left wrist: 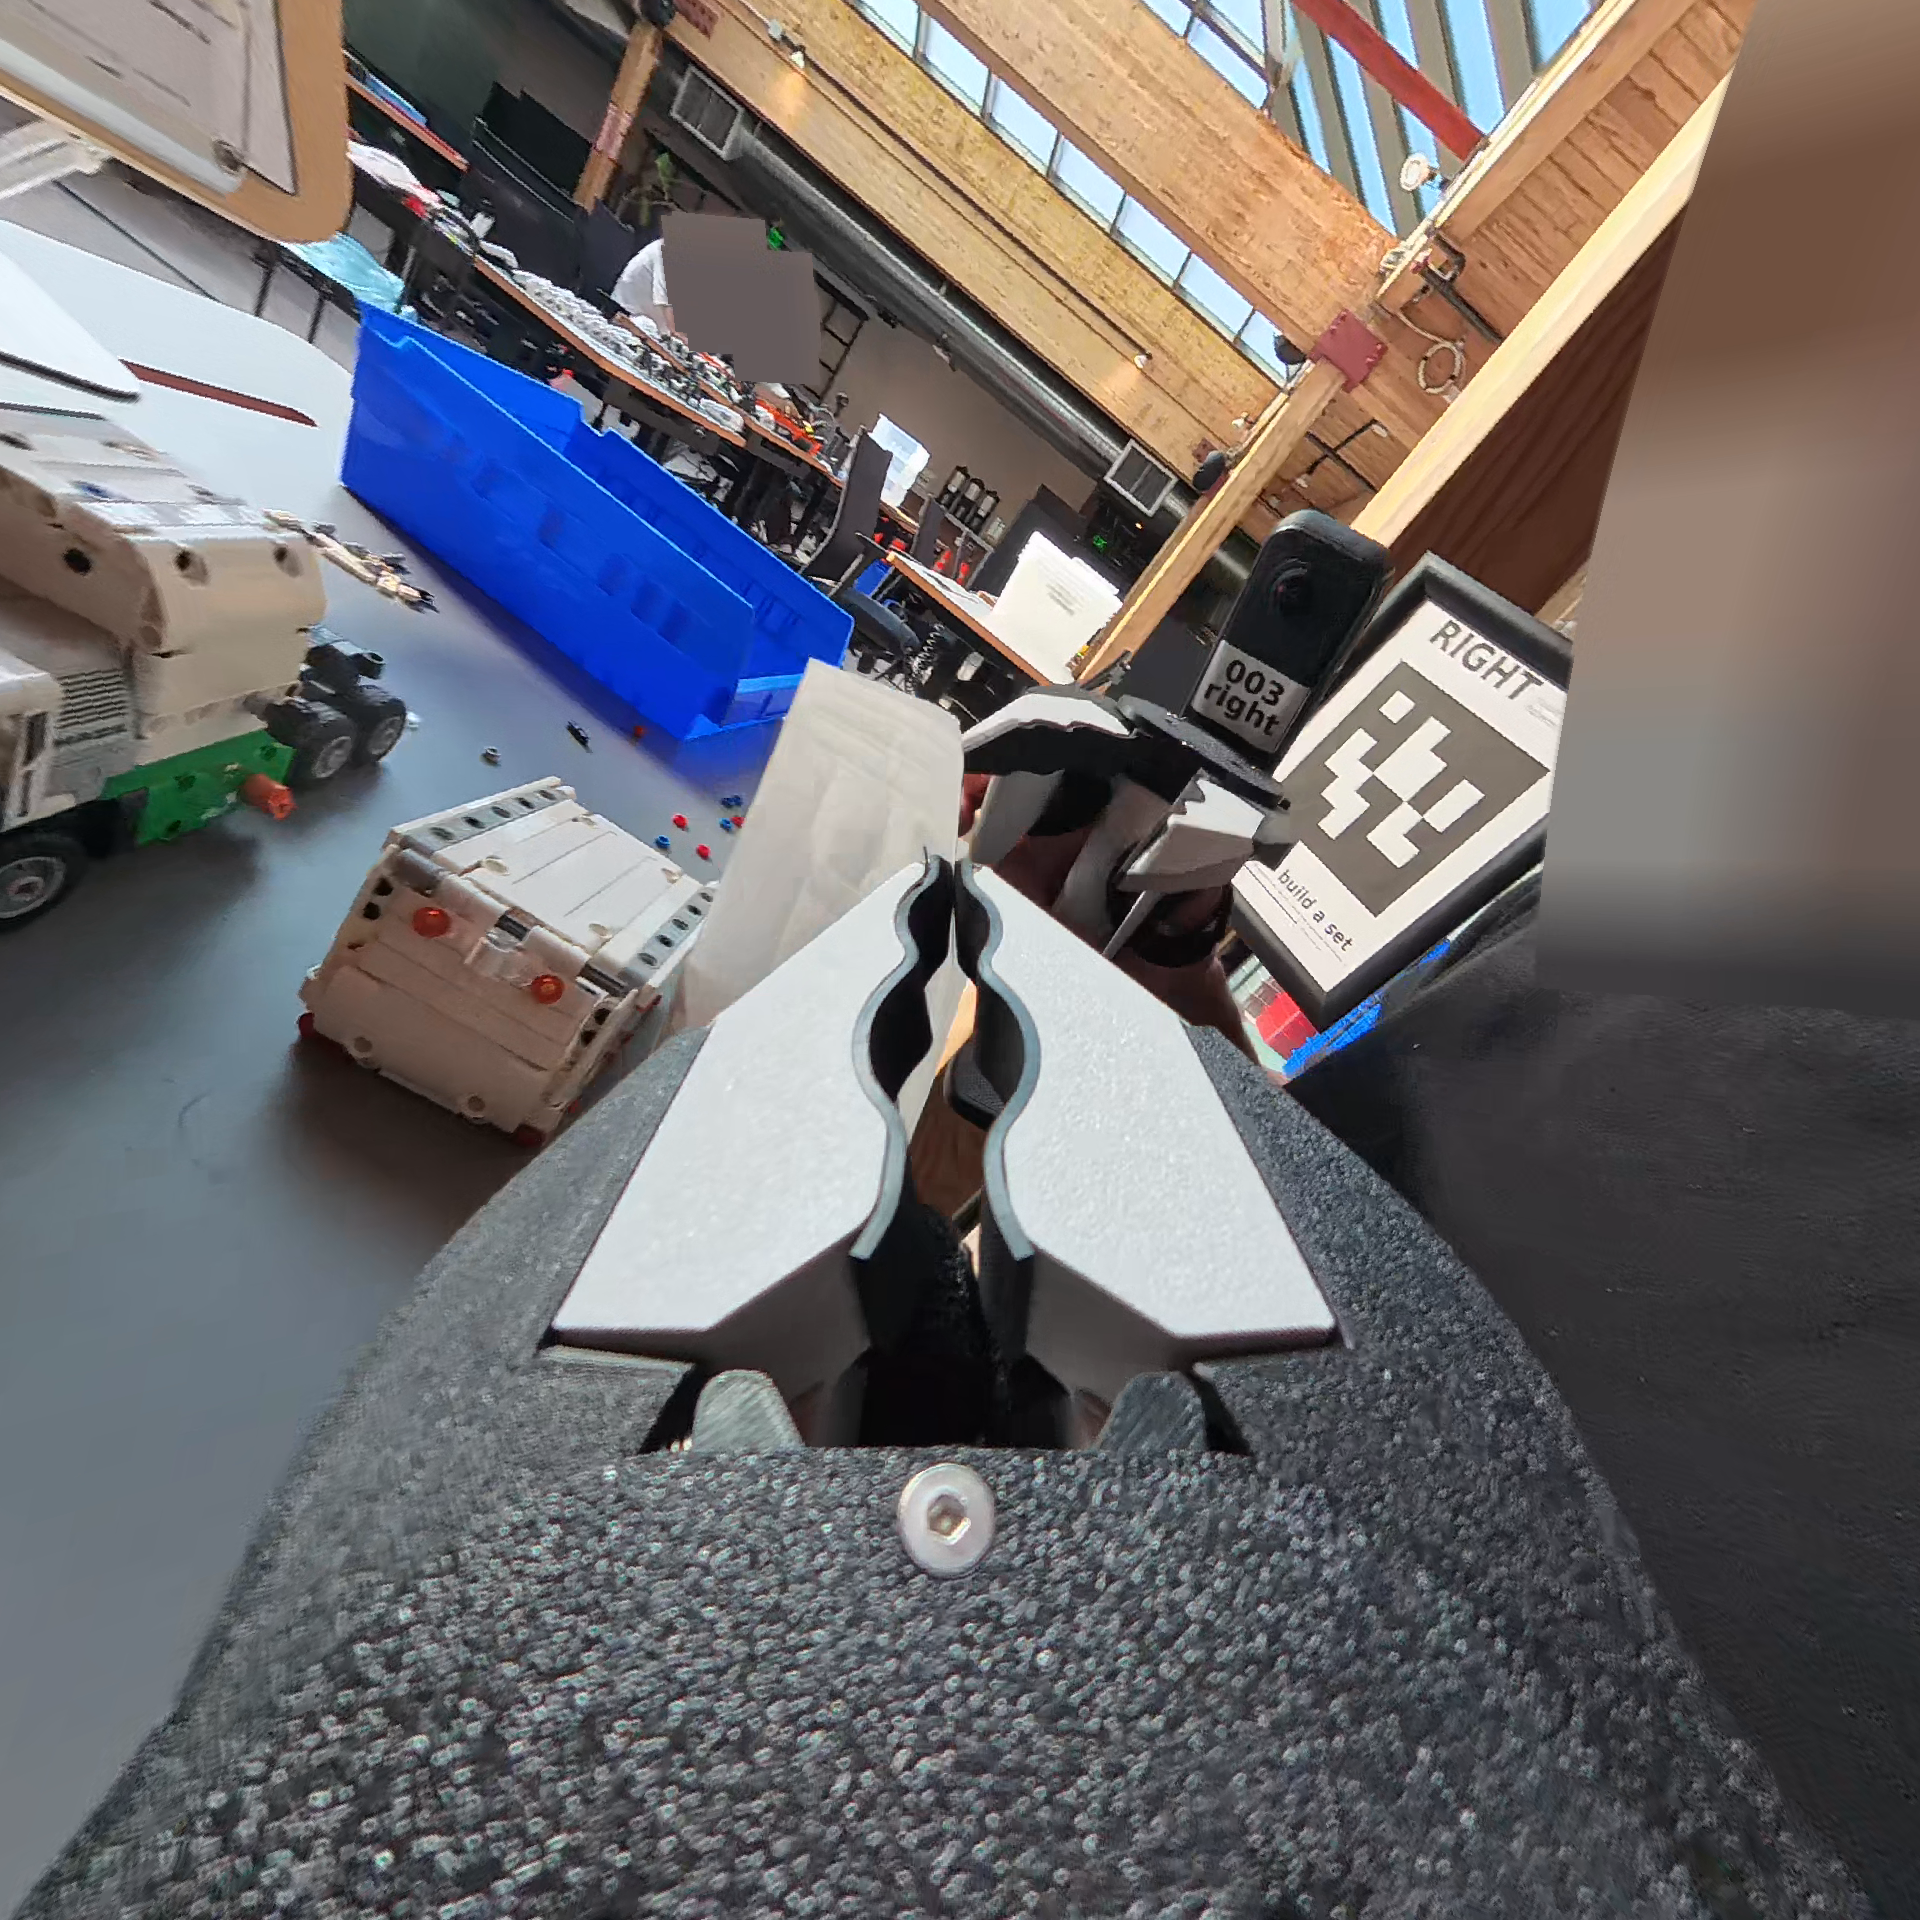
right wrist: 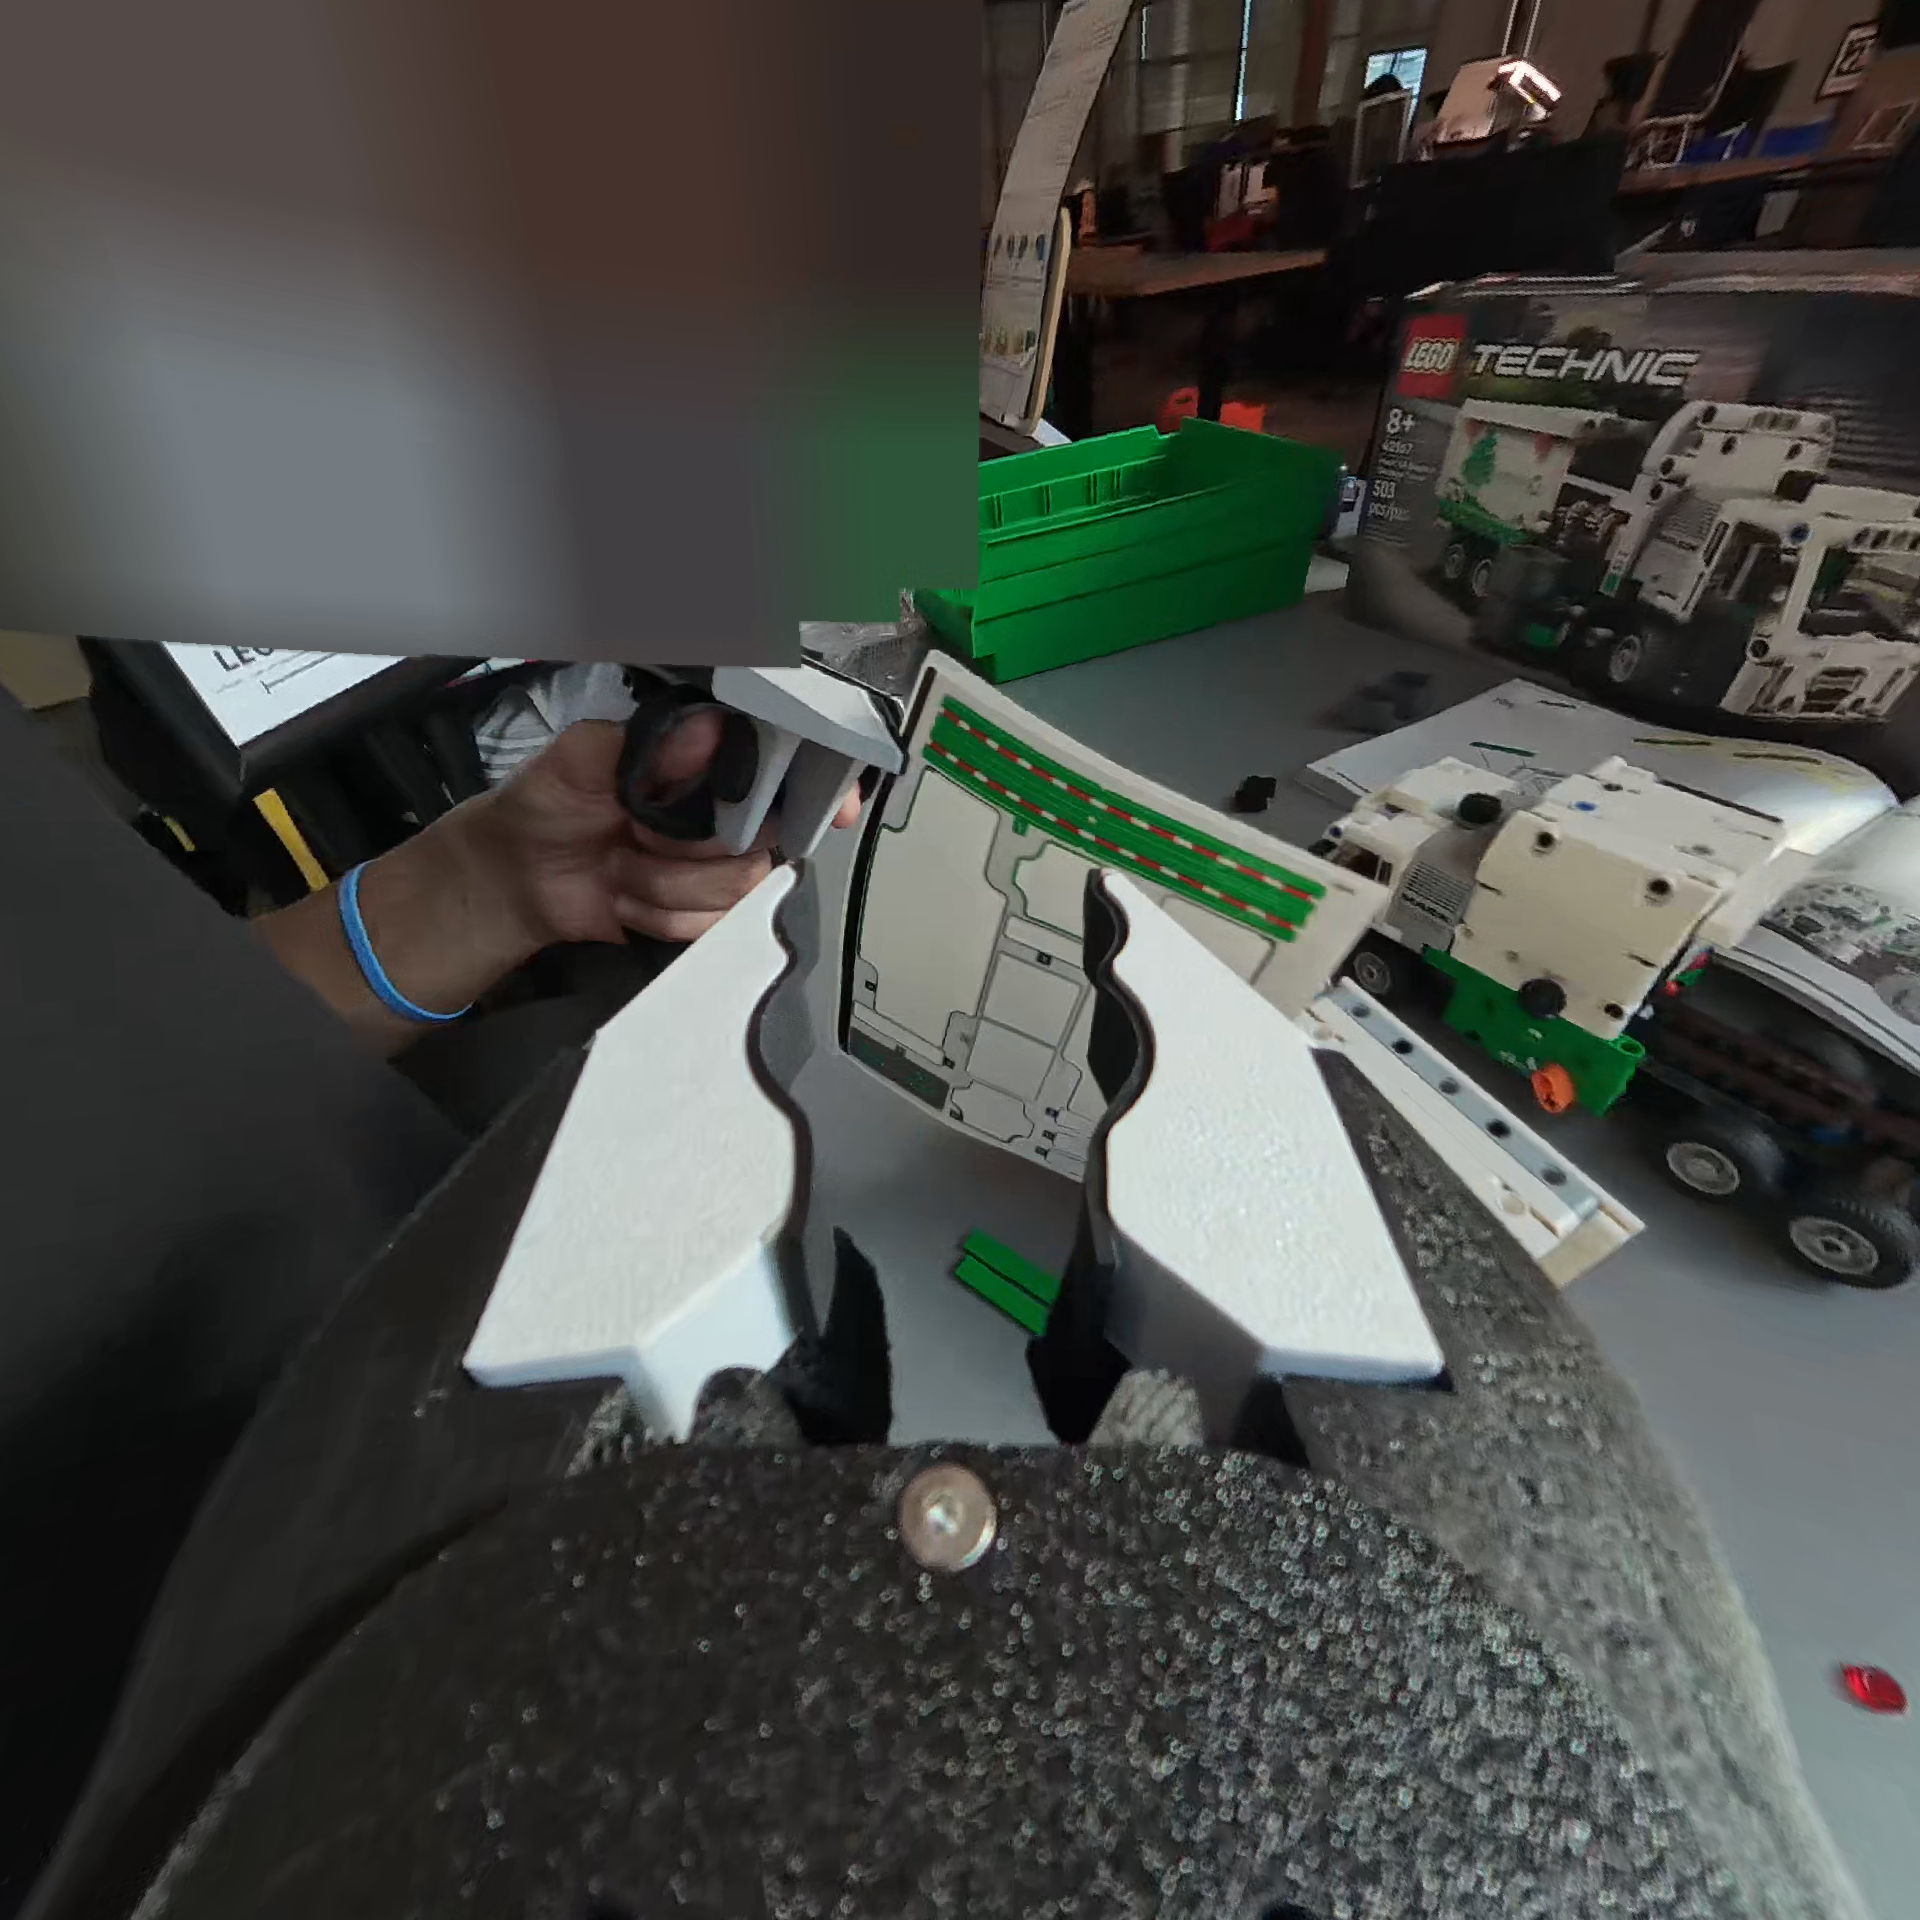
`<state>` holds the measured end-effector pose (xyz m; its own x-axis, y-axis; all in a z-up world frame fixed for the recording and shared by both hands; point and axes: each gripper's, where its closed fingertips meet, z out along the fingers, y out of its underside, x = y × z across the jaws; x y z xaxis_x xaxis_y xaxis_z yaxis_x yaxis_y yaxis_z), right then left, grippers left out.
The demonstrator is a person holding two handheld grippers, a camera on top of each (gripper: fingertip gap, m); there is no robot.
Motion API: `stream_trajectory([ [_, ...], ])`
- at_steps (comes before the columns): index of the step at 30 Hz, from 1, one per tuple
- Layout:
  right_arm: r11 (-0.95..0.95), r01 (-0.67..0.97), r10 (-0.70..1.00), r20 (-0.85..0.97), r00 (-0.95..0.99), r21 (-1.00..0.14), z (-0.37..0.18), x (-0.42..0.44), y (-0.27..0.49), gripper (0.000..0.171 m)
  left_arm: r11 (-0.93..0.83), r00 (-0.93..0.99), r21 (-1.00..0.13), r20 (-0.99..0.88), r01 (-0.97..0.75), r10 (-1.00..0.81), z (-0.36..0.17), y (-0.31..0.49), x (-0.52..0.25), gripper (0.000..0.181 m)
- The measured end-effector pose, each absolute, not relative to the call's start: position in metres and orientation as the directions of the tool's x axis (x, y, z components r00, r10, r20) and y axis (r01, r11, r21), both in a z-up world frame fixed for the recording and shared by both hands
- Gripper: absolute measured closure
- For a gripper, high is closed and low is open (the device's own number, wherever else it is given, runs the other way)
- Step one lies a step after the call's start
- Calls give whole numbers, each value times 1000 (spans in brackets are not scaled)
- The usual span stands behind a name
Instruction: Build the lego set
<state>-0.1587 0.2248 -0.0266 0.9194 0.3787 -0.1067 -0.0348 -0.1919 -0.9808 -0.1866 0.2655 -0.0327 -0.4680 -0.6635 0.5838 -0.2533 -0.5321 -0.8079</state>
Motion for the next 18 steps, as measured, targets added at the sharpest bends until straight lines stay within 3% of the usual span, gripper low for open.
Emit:
stream_trajectory([
  [8,-230,52,502,-73,862,-972,-42,-193,236,123,-436,-596,-834,549,-339,-586,-27,220,-187,181],
  [11,-192,16,551,-95,829,-981,-31,-197,229,137,-432,-629,-833,547,-345,-553,-22,212,-188,181],
  [18,-191,-96,613,-195,766,-977,-22,-196,218,145,-468,-655,-814,565,-343,-502,-15,205,-186,181],
])
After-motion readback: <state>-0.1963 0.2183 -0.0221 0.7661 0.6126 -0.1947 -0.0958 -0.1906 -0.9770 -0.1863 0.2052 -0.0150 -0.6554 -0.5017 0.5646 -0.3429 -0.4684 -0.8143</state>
